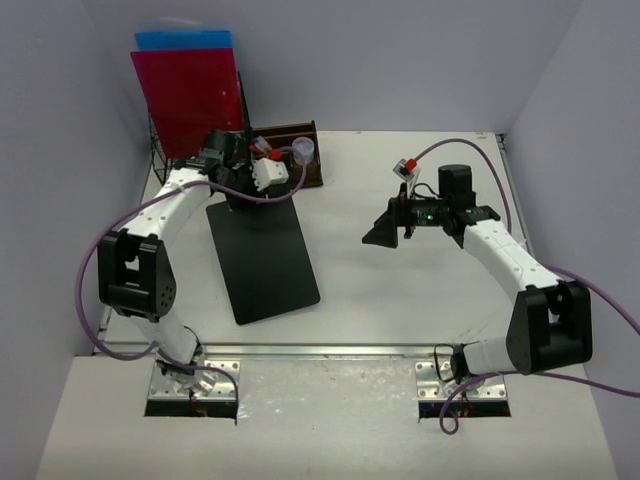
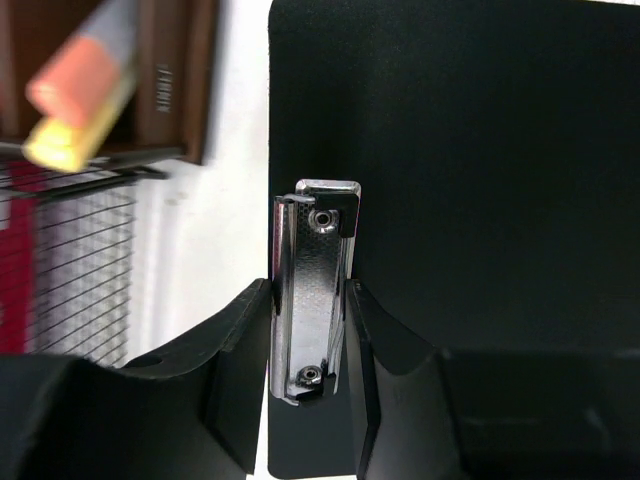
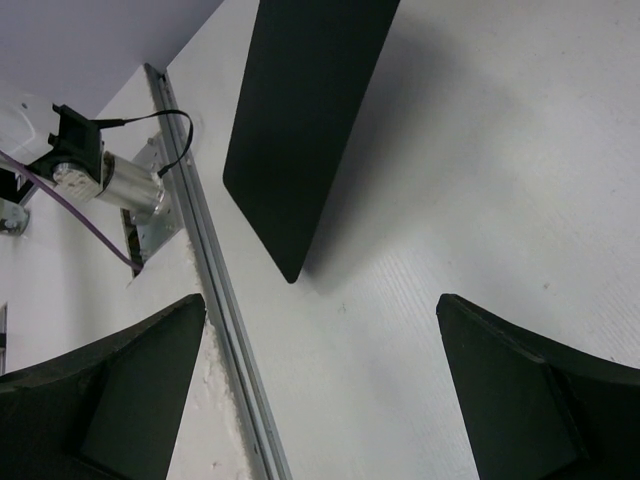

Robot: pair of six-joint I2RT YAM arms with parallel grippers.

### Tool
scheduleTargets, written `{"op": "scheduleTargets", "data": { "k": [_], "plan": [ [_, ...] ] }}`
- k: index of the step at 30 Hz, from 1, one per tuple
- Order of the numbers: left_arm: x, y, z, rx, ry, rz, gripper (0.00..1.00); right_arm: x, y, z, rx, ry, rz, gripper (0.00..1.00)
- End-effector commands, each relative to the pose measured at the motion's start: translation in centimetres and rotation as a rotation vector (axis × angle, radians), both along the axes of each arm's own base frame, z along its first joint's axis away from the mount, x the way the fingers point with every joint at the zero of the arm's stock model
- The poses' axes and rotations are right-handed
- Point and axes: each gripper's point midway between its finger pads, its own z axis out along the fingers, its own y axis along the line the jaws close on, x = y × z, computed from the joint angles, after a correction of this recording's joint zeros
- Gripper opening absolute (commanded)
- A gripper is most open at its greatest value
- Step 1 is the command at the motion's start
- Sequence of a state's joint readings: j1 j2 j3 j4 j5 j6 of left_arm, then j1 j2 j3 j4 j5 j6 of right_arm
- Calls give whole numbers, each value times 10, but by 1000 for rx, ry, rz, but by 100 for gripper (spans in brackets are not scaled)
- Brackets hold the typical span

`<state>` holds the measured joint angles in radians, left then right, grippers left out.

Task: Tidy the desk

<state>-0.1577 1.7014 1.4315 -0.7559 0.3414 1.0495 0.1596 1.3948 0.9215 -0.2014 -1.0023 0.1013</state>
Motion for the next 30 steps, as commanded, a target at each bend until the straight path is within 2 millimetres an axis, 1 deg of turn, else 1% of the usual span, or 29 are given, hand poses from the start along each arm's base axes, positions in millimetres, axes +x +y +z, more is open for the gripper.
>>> {"op": "scheduleTargets", "data": {
  "k": [1, 5, 9, 10, 11, 14, 15, 16, 19, 22, 23, 27, 30],
  "plan": [
    [6, 3, 75, 5, -216, -15, 3, 6, 2, 27, 14, -96, 12, 99],
    [8, 9, 112, 14, -340, -9, 2, 7, 3, 29, 18, -92, 11, 99],
    [13, 20, 140, 50, -448, 3, 2, 8, 3, 31, 18, -96, 11, 99],
    [14, 24, 151, 63, -489, 6, 2, 8, 3, 31, 17, -99, 11, 99],
    [14, 25, 157, 69, -511, -1, 2, 8, 3, 31, 17, -97, 11, 99],
    [18, 46, 194, 126, -645, 9, 2, 8, 3, 33, 15, -101, 14, 99],
    [18, 52, 195, 130, -647, 21, 2, 8, 3, 34, 16, -102, 15, 99],
    [22, 61, 218, 145, -723, 30, 2, 8, 3, 34, 15, -104, 15, 99],
    [31, 88, 257, 167, -858, 65, 2, 10, 4, 33, 19, -92, 14, 99],
    [41, 112, 288, 205, -983, 94, 2, 12, 4, 33, 23, -89, 11, 99],
    [41, 117, 291, 211, -993, 100, 2, 12, 5, 34, 23, -90, 11, 99],
    [57, 133, 329, 210, -1148, 118, 1, 12, 4, 33, 22, -86, 10, 99],
    [64, 140, 348, 221, -1262, 95, 1, 11, 4, 31, 15, -83, 11, 99]
  ]
}}
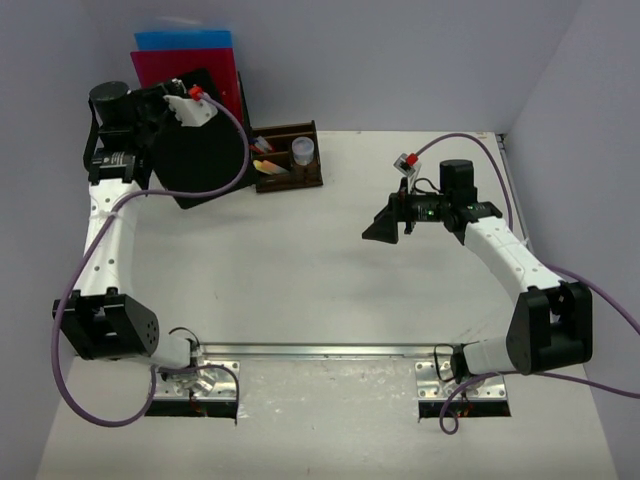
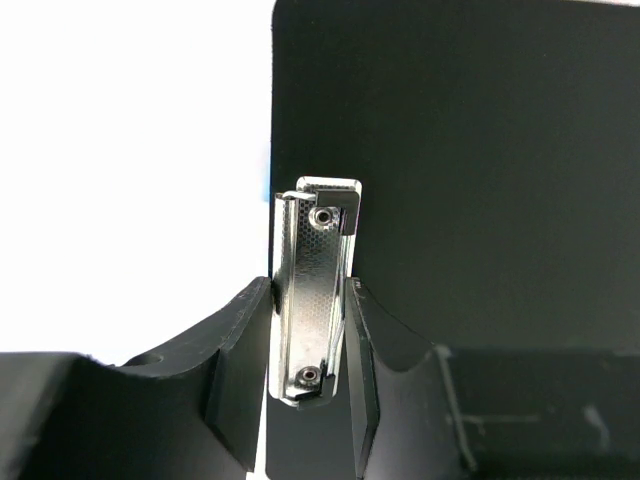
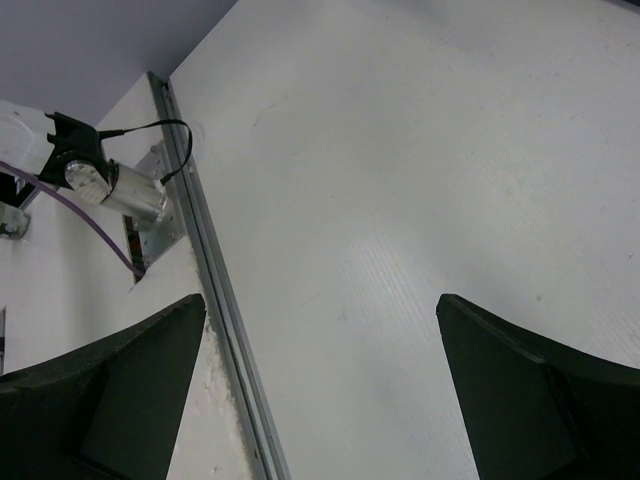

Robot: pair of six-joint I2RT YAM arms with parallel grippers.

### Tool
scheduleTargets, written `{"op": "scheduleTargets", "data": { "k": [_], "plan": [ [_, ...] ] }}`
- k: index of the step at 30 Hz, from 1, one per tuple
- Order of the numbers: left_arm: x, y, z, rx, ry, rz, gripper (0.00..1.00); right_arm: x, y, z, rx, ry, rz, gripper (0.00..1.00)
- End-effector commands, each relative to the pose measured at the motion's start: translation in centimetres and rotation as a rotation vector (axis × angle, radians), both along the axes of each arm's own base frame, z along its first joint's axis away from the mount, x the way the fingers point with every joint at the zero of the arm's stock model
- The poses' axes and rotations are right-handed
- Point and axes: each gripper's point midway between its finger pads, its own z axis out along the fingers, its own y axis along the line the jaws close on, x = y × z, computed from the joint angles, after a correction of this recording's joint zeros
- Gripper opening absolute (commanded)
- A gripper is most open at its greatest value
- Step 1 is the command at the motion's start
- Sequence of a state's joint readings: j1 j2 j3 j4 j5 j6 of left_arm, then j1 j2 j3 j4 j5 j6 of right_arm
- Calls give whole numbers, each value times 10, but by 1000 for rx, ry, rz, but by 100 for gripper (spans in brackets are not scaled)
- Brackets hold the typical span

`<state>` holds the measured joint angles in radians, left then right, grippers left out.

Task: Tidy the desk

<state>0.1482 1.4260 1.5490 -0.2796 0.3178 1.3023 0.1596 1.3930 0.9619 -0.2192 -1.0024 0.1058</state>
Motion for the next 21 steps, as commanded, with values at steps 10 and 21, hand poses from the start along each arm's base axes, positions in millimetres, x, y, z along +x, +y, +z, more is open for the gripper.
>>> {"op": "scheduleTargets", "data": {
  "k": [10, 21],
  "plan": [
    [44, 6, 113, 179, -449, -110, 0, 4, 1, 13, 0, -60, 15, 99],
    [73, 31, 98, 264, -429, -91, 0, 6, 2, 10, -1, -51, 14, 99]
  ]
}}
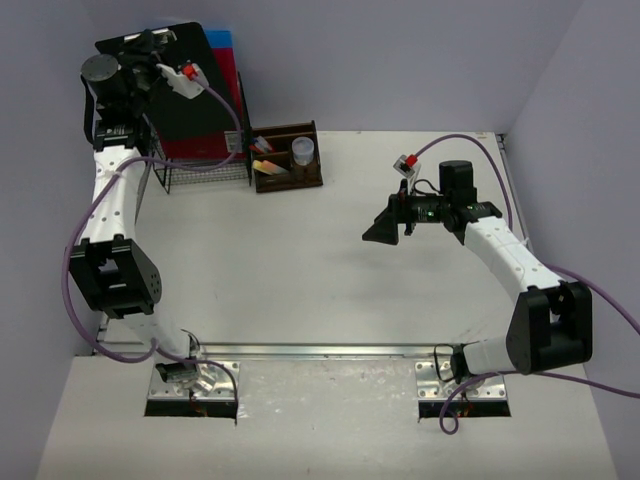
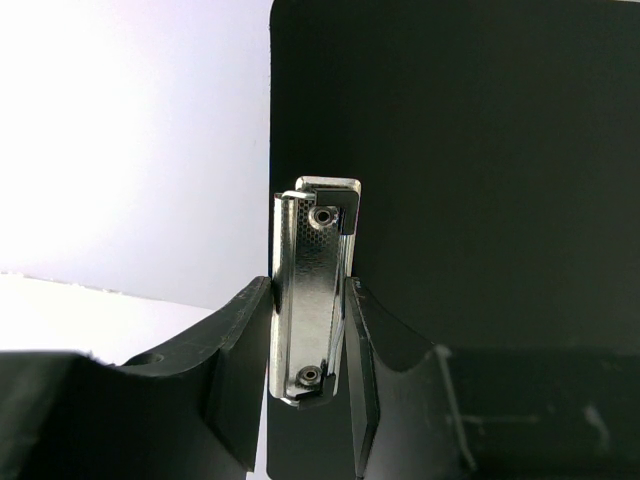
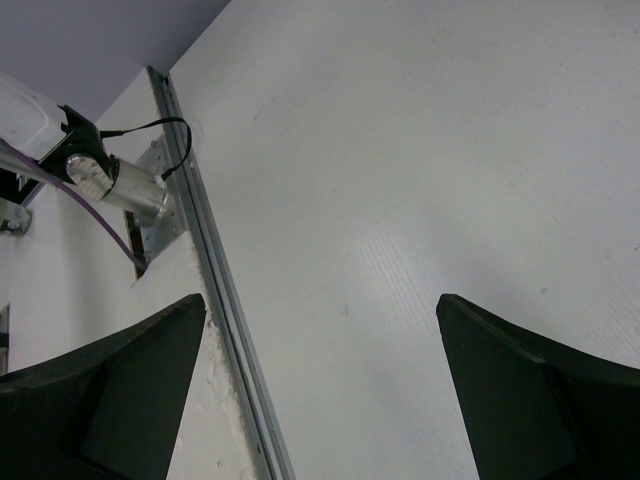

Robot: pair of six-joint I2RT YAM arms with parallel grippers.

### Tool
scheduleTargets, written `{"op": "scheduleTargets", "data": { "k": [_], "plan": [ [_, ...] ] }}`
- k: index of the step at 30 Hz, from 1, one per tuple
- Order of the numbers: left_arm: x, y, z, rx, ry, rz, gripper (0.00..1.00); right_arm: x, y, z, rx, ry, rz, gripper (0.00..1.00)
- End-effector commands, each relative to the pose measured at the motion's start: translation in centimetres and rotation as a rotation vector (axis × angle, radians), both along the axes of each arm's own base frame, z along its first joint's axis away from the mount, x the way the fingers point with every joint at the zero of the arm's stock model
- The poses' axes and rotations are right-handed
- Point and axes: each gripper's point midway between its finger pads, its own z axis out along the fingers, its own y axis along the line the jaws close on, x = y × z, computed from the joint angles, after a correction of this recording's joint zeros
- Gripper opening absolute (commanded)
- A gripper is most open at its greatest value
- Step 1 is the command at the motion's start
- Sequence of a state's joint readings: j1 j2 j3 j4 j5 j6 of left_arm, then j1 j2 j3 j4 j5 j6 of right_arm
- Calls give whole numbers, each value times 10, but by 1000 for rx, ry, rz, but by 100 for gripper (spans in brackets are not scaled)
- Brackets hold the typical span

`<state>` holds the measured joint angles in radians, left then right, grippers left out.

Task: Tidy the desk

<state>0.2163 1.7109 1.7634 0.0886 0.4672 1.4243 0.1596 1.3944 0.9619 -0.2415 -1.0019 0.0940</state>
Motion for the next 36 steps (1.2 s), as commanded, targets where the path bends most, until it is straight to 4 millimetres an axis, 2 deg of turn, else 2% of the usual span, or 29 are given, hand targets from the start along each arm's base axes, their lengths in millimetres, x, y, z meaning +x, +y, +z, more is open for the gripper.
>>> {"op": "scheduleTargets", "data": {
  "k": [1, 7, 17, 23, 31, 36],
  "plan": [
    [-5, 9, 31, 96, -106, 1, 0, 8, 2, 13, 5, -61, 10, 99],
    [-1, 17, 3, 123, -47, -1, 0, 6, 2, 9, 0, -59, 12, 99],
    [8, 15, -48, 151, 60, -34, 0, 6, 1, 7, -2, -55, 8, 99],
    [13, 14, -66, 169, 78, -49, 0, 6, 2, 7, -1, -51, 8, 99],
    [17, 9, -76, 134, 89, -87, 0, 6, 2, 3, -4, -42, 7, 99],
    [13, 1, -68, 100, 71, -119, 0, 7, 2, 2, -3, -37, 6, 99]
  ]
}}
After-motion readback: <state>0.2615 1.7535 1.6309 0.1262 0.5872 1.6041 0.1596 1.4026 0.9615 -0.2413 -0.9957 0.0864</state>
